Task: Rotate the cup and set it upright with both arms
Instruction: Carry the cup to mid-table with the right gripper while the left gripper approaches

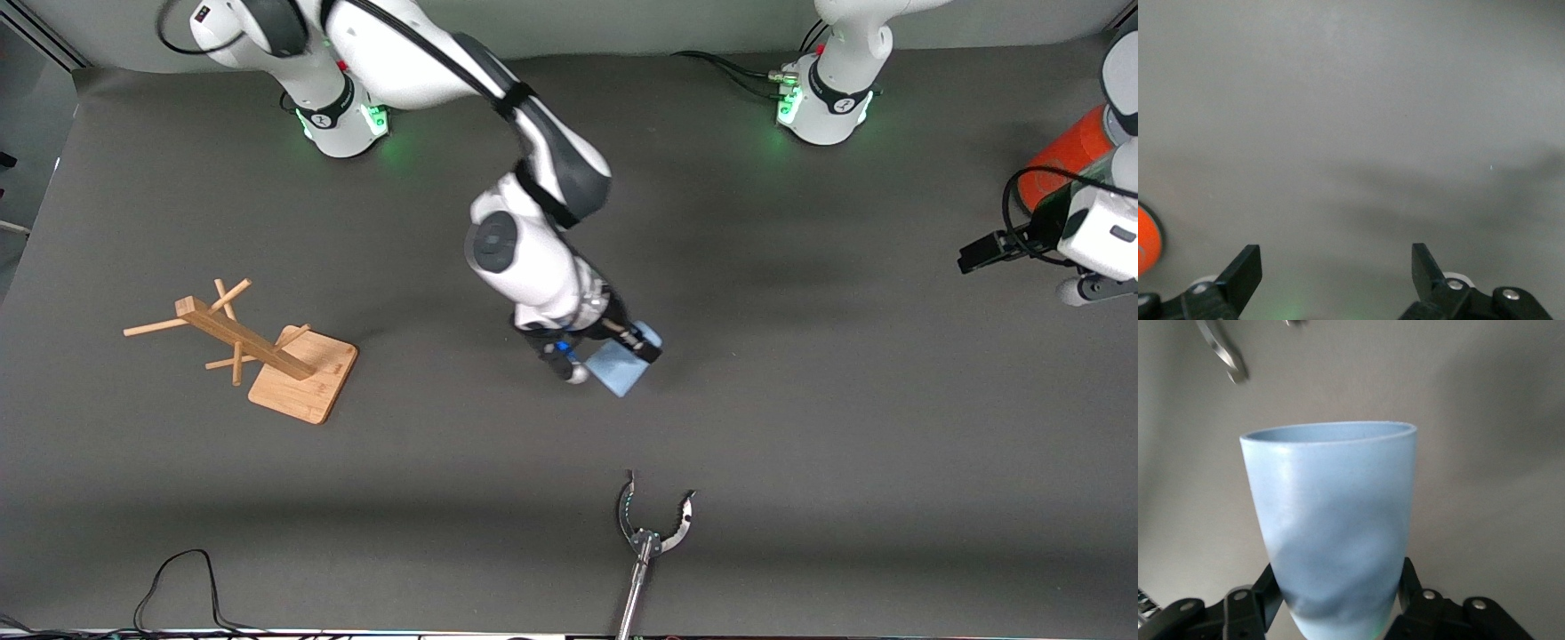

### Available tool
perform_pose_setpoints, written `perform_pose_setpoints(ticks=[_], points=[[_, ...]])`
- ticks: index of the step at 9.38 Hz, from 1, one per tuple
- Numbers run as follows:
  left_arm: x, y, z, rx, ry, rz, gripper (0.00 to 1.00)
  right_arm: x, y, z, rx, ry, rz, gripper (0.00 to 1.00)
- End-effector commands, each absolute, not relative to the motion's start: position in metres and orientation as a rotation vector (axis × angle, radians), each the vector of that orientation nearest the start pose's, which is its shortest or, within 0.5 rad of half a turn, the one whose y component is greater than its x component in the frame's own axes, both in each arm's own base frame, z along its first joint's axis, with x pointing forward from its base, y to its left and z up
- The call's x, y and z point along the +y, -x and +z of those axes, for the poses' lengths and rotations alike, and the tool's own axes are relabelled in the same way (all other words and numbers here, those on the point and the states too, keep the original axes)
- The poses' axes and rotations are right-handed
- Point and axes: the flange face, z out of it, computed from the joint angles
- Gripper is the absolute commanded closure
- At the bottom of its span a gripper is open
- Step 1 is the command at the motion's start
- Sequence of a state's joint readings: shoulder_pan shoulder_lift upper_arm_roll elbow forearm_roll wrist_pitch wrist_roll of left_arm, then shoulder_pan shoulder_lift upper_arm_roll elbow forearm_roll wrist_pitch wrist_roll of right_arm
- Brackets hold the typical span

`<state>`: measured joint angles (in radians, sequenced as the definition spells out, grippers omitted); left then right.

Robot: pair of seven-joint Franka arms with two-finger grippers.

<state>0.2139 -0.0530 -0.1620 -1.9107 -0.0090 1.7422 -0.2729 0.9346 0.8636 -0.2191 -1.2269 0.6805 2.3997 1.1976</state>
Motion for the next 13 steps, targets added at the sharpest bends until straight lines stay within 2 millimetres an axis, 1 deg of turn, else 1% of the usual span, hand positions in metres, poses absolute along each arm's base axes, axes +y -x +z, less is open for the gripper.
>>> perform_pose_setpoints(ticks=[1,2,3,4,5,6,7,8,9,10,11,12,13], points=[[-0.001,-0.562,0.473,-0.897,2.968,0.276,0.0,0.605,-0.533,0.237,0.939,2.507,0.051,0.86],[-0.013,-0.572,0.456,-1.053,2.891,0.319,0.0,0.621,-0.512,0.215,0.882,2.544,-0.005,0.86],[-0.026,-0.581,0.456,-1.117,2.859,0.337,0.0,0.634,-0.492,0.202,0.85,2.574,-0.001,0.86],[-0.038,-0.601,0.441,-1.268,2.785,0.487,0.0,0.649,-0.468,0.193,0.763,2.638,-0.046,0.86],[-0.077,-0.617,0.42,-1.173,2.715,0.616,0.0,0.645,-0.462,0.176,0.785,2.669,-0.05,0.72],[-0.108,-0.628,0.396,-1.159,2.599,0.638,0.0,0.644,-0.462,0.171,0.788,2.674,-0.05,0.64],[-0.136,-0.631,0.375,-1.135,2.535,0.654,0.0,0.645,-0.461,0.172,0.766,2.687,-0.067,0.31],[-0.167,-0.624,0.357,-1.047,2.516,0.666,0.0,0.644,-0.462,0.175,0.755,2.695,-0.077,0.0],[-0.174,-0.622,0.347,-1.029,2.503,0.683,0.0,0.64,-0.469,0.185,0.767,2.695,-0.068,0.0],[-0.184,-0.619,0.347,-1.023,2.508,0.686,0.0,0.638,-0.47,0.201,0.762,2.74,-0.025,0.0],[-0.191,-0.619,0.342,-1.088,2.467,0.669,0.0,0.632,-0.478,0.229,0.738,2.778,-0.05,0.0],[-0.212,-0.621,0.345,-1.095,2.469,0.645,0.0,0.628,-0.477,0.257,0.66,2.849,-0.055,0.0],[-0.232,-0.623,0.343,-1.13,2.457,0.618,0.0,0.608,-0.497,0.287,0.618,2.87,-0.056,0.0]])
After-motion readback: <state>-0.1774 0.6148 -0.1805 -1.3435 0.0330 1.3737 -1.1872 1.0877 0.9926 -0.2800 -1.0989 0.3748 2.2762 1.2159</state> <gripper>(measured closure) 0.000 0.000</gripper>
